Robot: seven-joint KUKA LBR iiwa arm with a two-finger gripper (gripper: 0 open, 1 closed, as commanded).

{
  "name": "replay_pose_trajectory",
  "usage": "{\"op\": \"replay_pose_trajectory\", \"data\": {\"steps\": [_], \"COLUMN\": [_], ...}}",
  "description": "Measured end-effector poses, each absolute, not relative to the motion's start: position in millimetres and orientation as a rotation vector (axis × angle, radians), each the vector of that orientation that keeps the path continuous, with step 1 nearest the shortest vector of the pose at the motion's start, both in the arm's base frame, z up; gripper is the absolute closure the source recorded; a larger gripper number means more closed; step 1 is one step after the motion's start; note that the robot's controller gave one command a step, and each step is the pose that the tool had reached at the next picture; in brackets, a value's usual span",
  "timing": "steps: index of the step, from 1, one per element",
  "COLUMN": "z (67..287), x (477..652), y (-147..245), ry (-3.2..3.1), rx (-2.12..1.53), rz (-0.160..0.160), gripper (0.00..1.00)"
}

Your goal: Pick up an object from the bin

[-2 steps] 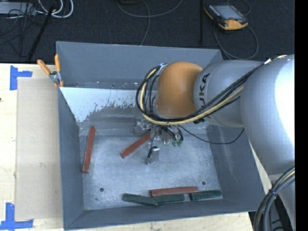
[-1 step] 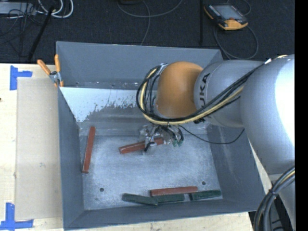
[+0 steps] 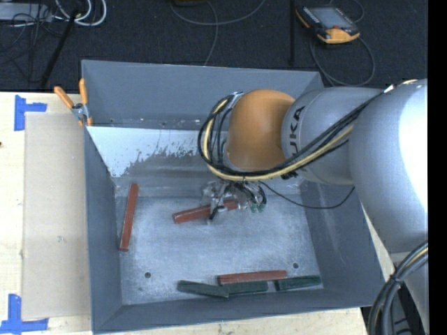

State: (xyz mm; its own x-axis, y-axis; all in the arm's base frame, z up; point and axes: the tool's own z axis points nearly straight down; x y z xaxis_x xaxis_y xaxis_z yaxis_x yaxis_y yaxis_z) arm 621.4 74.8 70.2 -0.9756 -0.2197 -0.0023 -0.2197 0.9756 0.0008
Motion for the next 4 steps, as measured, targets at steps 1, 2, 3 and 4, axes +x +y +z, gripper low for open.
{"op": "replay_pose_trajectory", "data": {"steps": [1,2,3,4], "z": [70.2,218.7,214.0,82.3], "x": [621.4,607.6,606.5,616.5], "y": [74.7,32.6,33.2,23.6], "ry": [3.120,3.109,3.116,3.138], "rx": [-0.346,-0.380,-0.381,-0.253], "rz": [0.002,-0.001,0.000,0.002], "gripper": [1.00,1.00,0.00,0.00]}}
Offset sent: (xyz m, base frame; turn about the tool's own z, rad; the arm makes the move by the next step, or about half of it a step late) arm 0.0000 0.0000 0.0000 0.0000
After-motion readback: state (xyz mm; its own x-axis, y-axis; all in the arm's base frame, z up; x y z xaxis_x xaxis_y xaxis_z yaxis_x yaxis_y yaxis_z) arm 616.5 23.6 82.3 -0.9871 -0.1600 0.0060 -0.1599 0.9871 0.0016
